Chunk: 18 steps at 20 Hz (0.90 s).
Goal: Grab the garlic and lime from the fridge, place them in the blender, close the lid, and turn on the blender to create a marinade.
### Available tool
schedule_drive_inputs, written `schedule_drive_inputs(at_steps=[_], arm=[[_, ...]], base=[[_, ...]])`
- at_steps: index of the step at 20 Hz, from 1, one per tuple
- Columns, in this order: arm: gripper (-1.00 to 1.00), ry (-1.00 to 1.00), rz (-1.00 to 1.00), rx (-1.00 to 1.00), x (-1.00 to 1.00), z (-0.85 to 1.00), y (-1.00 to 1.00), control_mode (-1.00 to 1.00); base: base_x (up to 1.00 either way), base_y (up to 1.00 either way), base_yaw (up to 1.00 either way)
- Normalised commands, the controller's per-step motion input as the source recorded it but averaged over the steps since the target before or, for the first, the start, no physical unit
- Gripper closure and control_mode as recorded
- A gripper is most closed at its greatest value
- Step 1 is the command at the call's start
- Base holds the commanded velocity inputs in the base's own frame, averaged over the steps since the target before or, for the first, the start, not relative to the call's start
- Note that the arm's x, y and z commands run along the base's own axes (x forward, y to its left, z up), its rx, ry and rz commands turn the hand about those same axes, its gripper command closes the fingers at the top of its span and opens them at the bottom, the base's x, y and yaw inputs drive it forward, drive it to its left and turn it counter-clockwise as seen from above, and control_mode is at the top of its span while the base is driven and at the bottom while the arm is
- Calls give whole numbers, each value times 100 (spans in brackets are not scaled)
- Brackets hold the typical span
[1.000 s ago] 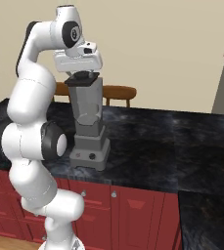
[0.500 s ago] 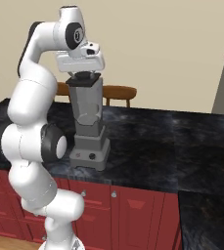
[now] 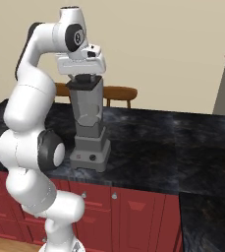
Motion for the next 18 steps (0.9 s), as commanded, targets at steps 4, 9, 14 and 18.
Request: schedule_drive_inputs(at_steps=[4,9,14,18], arm=[[100,0,0,0,-18,0,0,-100],[100,3,0,0,-6,-3,2,-100],[100,14,3,0,18,1,1,-100],[100,7,1,0,10,1,1,-100]], base=[[0,0,0],[0,0,0],[0,0,0],[0,0,0]])
